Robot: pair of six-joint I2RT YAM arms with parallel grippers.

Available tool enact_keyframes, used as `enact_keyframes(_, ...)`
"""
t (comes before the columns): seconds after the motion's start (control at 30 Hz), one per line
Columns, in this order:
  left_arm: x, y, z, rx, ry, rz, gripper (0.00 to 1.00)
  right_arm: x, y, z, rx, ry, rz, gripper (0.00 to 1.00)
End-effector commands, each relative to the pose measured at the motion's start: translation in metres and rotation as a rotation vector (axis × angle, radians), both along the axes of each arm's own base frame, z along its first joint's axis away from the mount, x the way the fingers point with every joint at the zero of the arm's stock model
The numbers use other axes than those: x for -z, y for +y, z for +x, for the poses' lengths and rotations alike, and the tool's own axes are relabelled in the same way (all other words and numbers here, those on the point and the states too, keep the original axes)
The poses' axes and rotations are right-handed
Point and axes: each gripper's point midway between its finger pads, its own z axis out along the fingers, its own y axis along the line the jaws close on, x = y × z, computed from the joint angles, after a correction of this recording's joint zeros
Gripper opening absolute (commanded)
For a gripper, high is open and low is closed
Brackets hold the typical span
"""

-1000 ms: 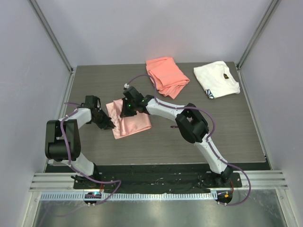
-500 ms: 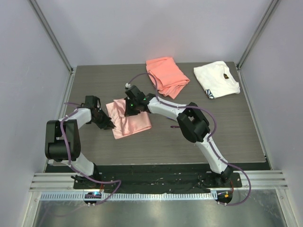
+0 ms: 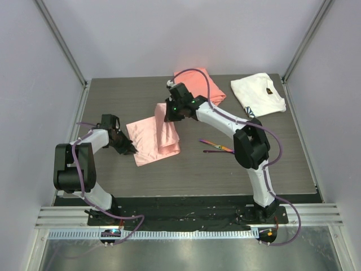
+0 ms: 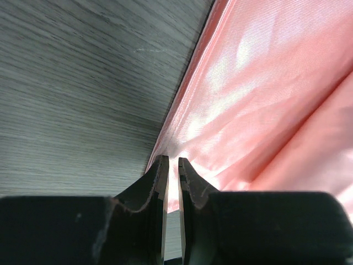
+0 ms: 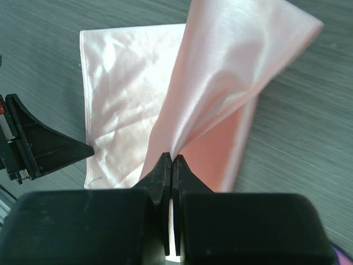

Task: Fold the napkin into a case and place the utensils inside
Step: Fold the rectangle-folded napkin at the center of the board.

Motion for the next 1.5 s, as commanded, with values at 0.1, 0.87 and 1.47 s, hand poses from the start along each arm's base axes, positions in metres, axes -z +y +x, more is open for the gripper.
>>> enact_keyframes(0.1, -0.004, 0.005, -0.003, 0.015, -0.015, 0.037, 0.17, -0.045, 0.003, -0.014, -0.114, -0.054, 0.026, 0.01)
enact_keyframes(0.87, -0.007, 0.003, -0.001, 0.013, -0.021, 0.031, 0.17, 0.007, 0.093, -0.051, -0.277, 0.093, 0.103, 0.01)
enact_keyframes(1.47, -0.009, 0.003, 0.0, 0.012, -0.026, 0.026, 0.17, 0.021, 0.117, -0.05, -0.252, 0.16, 0.19, 0.1)
